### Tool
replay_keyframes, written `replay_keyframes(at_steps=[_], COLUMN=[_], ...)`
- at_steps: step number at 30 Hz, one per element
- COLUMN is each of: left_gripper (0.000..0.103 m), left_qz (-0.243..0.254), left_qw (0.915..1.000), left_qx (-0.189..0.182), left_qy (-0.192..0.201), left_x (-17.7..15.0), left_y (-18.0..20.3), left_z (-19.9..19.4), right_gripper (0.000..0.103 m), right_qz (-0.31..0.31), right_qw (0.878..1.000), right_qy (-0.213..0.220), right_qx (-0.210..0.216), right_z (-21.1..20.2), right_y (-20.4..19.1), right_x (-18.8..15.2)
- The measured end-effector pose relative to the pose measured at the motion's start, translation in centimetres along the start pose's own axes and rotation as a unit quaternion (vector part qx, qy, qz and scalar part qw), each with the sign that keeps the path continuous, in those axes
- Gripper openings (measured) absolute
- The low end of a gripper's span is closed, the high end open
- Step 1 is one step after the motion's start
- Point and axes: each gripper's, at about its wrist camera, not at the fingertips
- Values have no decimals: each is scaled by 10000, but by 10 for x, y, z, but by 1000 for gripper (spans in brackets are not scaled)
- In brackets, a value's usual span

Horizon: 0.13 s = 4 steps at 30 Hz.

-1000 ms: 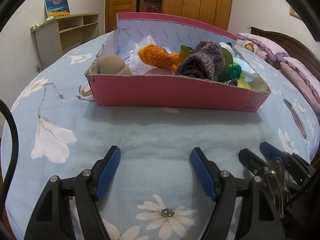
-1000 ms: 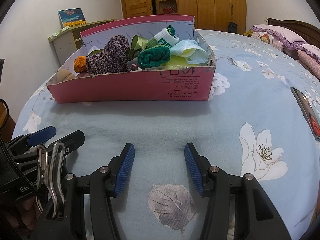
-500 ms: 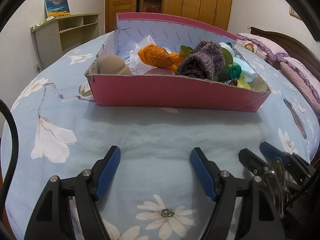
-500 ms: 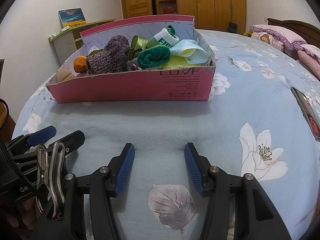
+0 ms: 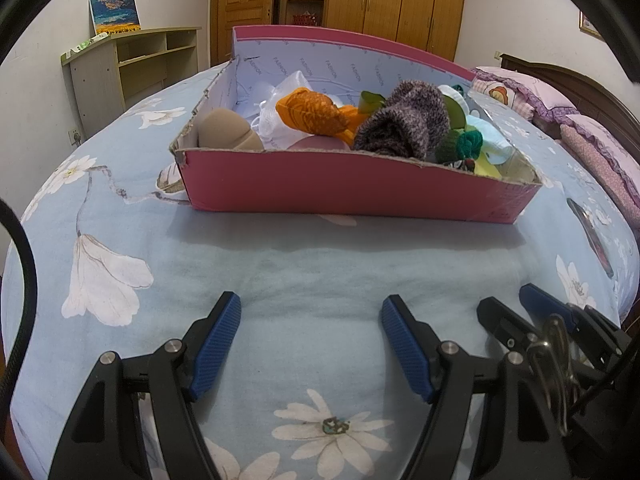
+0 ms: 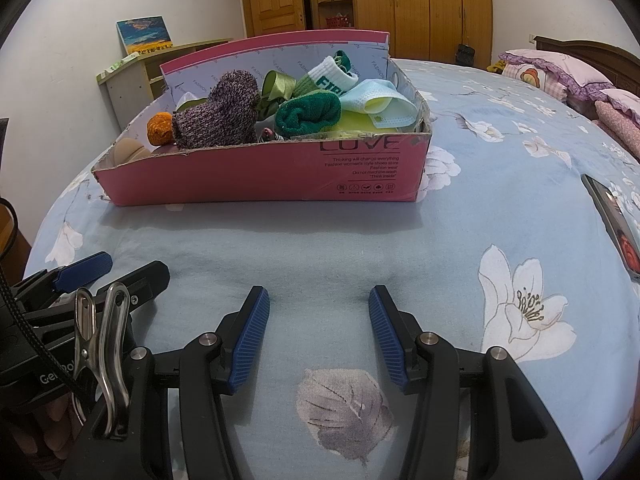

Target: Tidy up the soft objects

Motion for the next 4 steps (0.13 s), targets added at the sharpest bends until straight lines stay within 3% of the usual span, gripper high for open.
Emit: replay_keyframes(at_steps=[4], left_gripper=[78], left_qz=[17], left_qw=[10000], left_qx=[13], left_qy=[2], left_x=[0], left_y=[1], left_z=[0], right_gripper=[54], right_qz=[0], right_qw=[10000], right_qy=[0], right_qx=[-1], right_z=[0], right_y=[0], right_x=[0])
Point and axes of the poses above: each gripper's, at about its wrist camera, not at the fingertips, and z roughly the way its jaws point, y to its right, x to its top, and after that the axes turned 1 degree about -z, right-handed
